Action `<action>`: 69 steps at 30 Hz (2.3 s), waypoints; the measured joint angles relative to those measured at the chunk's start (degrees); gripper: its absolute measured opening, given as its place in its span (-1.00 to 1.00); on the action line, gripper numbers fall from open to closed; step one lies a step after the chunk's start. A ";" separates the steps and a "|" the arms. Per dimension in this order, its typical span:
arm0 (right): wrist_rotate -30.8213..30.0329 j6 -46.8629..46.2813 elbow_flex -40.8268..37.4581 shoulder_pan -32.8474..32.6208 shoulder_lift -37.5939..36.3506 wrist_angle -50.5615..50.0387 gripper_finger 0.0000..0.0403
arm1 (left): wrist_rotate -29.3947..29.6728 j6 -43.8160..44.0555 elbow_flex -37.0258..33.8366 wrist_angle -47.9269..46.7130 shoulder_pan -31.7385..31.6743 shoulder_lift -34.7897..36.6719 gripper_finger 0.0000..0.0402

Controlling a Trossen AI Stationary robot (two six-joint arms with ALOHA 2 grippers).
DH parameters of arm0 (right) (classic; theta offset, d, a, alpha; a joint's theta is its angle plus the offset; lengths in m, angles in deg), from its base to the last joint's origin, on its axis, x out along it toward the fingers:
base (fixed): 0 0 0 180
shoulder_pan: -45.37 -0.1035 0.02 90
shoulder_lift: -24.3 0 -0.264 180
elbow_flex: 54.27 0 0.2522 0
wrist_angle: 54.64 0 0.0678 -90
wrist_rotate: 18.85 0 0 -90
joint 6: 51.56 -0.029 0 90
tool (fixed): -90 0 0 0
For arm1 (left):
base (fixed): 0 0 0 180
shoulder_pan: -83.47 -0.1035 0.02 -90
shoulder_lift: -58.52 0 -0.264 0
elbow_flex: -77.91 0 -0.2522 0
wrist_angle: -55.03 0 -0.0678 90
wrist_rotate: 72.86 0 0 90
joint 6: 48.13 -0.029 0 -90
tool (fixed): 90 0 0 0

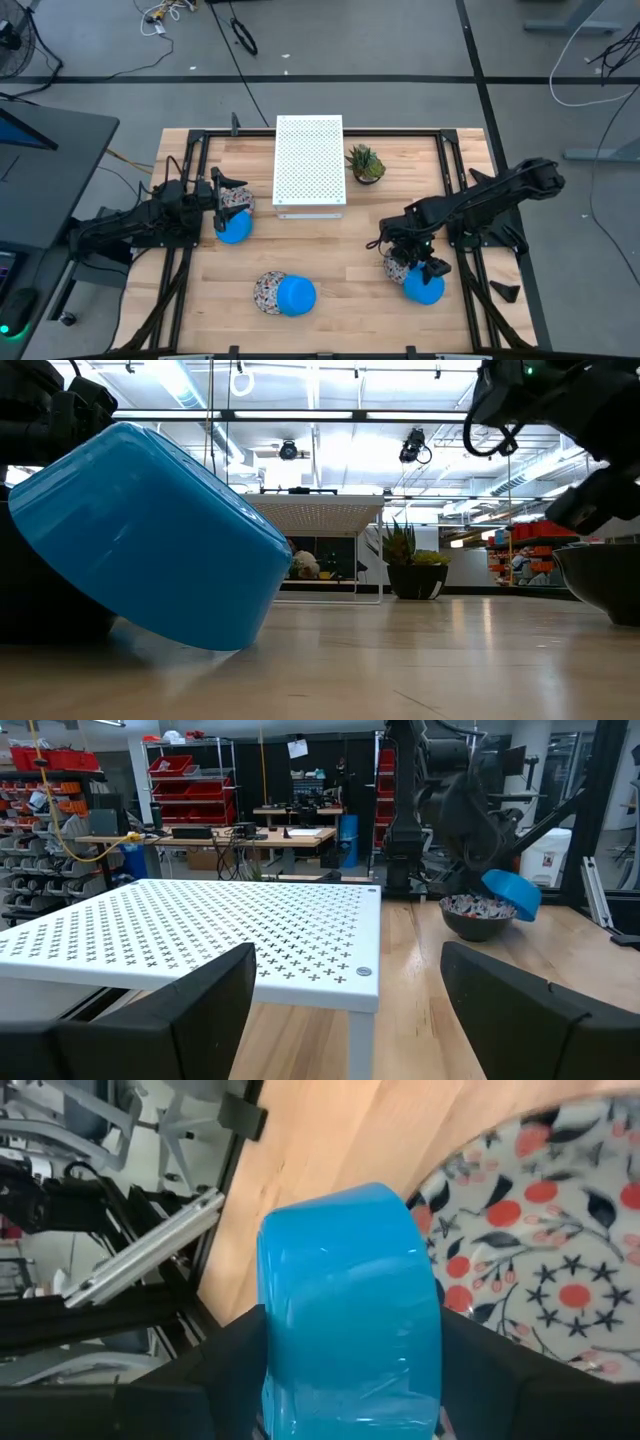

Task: Pick & Place Mini bowls
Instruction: Put the bottom right blue bowl on the shelf

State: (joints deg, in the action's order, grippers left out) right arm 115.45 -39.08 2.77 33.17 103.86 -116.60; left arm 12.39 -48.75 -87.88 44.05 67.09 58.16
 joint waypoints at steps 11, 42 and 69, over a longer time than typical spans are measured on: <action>3.88 -5.78 6.70 0.00 -3.64 -7.61 0.24 | 0.00 0.00 -0.02 0.00 0.02 0.00 0.61; -33.21 18.55 34.60 0.37 -9.42 -6.18 0.24 | 0.00 0.00 -0.01 0.03 0.01 0.00 0.61; -60.31 60.83 34.66 2.00 -7.35 35.04 0.24 | 0.00 0.00 -0.02 0.07 0.00 0.00 0.61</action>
State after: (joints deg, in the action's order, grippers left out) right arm 55.14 21.75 37.42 35.17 96.52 -81.56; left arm 12.39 -48.75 -87.90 44.12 67.09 58.16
